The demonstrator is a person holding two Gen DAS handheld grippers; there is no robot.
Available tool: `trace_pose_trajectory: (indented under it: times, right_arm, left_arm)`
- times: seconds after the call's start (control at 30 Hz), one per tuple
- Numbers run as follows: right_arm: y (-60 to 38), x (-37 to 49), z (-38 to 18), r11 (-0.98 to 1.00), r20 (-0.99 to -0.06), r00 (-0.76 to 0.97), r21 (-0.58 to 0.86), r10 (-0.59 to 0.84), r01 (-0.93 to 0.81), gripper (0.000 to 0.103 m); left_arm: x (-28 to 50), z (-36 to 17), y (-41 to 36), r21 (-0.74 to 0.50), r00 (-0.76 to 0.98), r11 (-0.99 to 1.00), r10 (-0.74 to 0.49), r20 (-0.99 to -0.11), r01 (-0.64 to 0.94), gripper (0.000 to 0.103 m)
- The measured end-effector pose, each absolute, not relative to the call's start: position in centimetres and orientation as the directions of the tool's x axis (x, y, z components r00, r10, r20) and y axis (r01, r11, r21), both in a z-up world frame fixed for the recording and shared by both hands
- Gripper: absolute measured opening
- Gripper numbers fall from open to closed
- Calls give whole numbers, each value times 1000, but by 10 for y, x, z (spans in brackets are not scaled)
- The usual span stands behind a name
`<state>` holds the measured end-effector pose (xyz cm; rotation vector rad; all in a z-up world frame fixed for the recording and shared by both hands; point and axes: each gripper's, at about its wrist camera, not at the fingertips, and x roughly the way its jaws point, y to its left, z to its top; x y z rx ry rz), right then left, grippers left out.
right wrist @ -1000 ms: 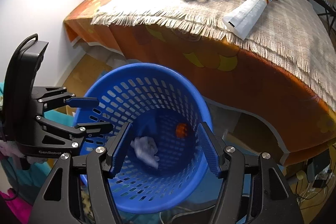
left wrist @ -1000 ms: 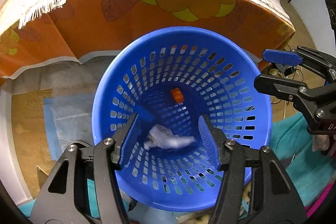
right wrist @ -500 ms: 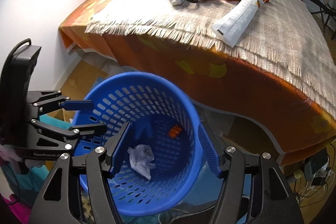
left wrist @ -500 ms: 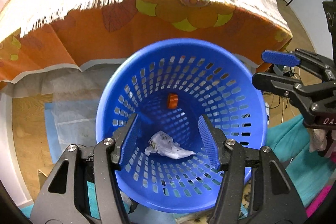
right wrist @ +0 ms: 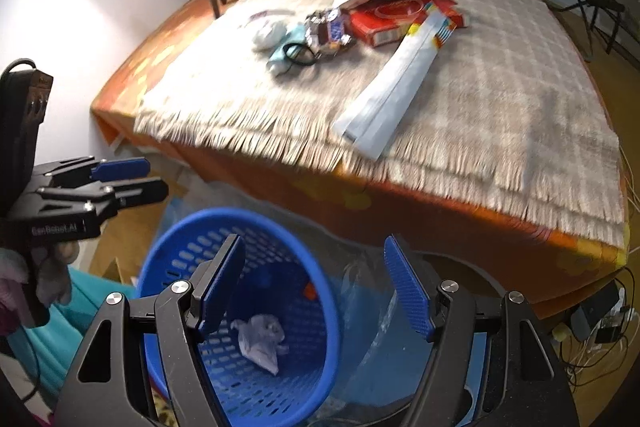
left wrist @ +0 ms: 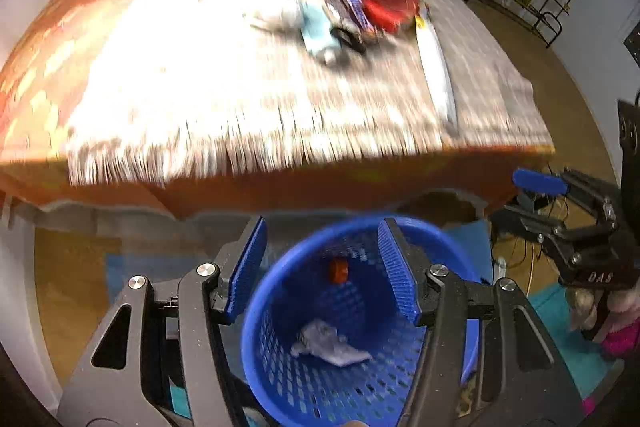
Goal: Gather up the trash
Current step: 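Grasp the white plastic bag with the left tool while the right tool grasps the paper strip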
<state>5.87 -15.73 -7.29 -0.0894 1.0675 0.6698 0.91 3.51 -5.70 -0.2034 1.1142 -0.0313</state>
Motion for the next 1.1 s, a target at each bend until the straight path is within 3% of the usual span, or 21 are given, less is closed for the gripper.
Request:
trace_pose_trajectory:
  times: [0.37, 0.67, 1.1]
  right_arm:
    - [-156, 123, -57, 837, -821, 372, 213, 432, -503, 72]
    - [-149, 182, -70, 864, -829, 369, 241, 420, -442, 72]
    - [-139, 220, -95, 881, -846, 351, 251, 401, -401, 72]
  left_arm:
    - [84, -40, 65, -218, 496, 967, -126, -859, -131, 59]
    - [147, -26, 79, -170, 546, 977, -74, -834, -126, 59]
    - [207, -50, 85, -68, 525, 994, -13, -851, -87, 59]
